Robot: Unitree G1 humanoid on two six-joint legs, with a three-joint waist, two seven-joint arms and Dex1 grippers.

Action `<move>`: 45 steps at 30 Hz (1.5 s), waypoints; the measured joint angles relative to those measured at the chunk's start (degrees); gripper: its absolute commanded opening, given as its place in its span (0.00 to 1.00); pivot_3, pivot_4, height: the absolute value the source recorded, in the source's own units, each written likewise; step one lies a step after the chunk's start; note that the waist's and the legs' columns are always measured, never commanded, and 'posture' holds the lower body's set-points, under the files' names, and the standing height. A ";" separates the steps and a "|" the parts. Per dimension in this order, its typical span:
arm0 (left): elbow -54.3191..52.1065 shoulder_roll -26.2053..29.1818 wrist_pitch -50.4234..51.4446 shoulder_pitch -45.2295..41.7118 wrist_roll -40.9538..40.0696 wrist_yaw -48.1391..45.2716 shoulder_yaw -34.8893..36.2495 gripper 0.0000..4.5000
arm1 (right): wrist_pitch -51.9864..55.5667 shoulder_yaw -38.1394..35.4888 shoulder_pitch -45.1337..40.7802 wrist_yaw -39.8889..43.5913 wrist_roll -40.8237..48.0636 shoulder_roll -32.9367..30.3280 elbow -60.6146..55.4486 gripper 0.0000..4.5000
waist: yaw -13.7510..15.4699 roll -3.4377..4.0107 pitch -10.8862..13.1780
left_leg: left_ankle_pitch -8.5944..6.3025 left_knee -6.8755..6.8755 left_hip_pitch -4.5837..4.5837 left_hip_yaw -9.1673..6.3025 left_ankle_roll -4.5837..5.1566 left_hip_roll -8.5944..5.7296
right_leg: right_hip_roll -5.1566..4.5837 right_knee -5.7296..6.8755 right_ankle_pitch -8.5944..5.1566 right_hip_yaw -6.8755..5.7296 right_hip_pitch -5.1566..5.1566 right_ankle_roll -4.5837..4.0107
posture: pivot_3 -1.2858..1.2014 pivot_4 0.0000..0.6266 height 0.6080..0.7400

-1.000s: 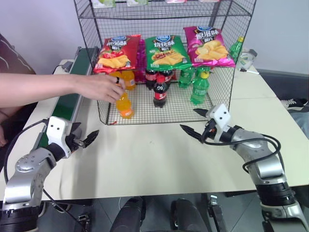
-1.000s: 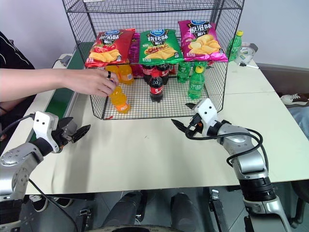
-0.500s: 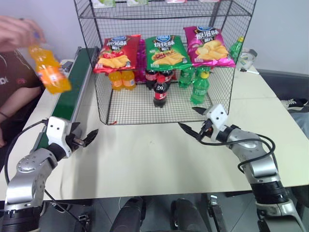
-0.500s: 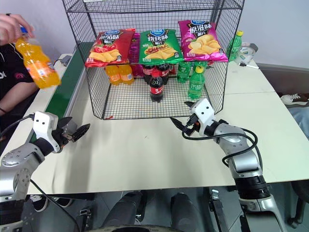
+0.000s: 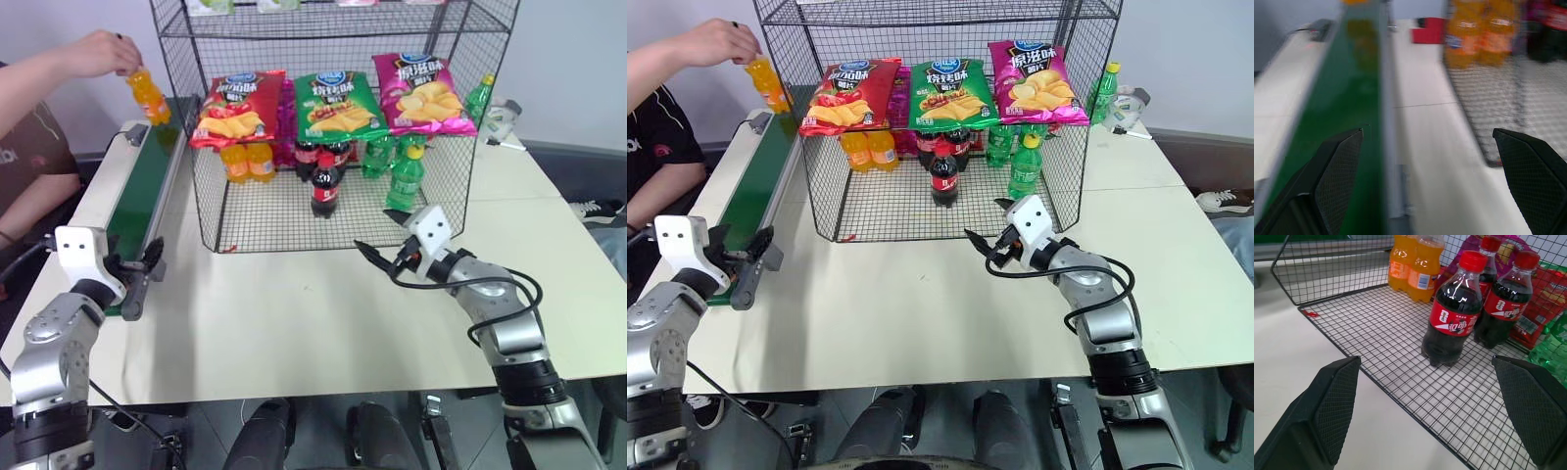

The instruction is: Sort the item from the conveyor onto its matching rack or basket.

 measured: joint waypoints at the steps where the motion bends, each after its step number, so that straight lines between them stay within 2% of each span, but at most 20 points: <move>1: 0.20 0.02 -0.07 -0.33 0.19 0.68 0.08 0.98 | 0.04 0.00 -0.14 -0.01 0.01 0.28 0.24 1.00 | 0.00 0.00 0.00 | 0.00 0.01 0.00 0.00 0.00 0.00 | 0.00 0.00 0.00 0.00 0.00 0.00 | 0.52 0.24 1.00; 20: 0.04 -0.86 0.09 1.01 -0.91 3.82 0.16 0.98 | -0.86 0.96 -1.84 -3.98 -2.38 2.86 1.39 1.00 | -0.07 0.00 0.00 | 0.00 -0.01 0.00 0.00 -0.01 0.00 | 0.01 0.01 0.01 0.01 -0.07 0.01 | 0.52 0.24 1.00; 31: 0.28 -0.31 1.26 0.09 3.80 11.22 0.24 0.98 | -2.09 0.97 -1.79 -7.24 -3.33 4.21 1.39 1.00 | -0.07 0.00 0.00 | 0.01 0.00 0.00 0.01 -0.01 0.00 | 0.02 0.02 0.02 0.00 -0.16 0.02 | 0.52 0.24 1.00; 34: 0.30 1.15 1.38 0.75 3.67 9.64 0.46 0.98 | -1.59 0.98 -1.72 -6.37 -3.05 4.17 1.39 1.00 | -0.11 0.00 0.00 | 0.01 -0.01 0.01 0.01 -0.01 0.00 | 0.02 0.02 0.02 0.01 -0.16 0.01 | 0.52 0.24 1.00; 45: 1.51 0.66 -5.53 2.60 5.99 10.07 2.86 0.98 | -1.57 2.16 -1.55 -4.44 -2.70 4.32 1.37 1.00 | 0.00 -0.01 -0.01 | 0.01 0.01 0.00 0.01 -0.01 -0.01 | 0.01 0.02 0.02 0.00 -0.19 0.01 | 0.52 0.24 1.00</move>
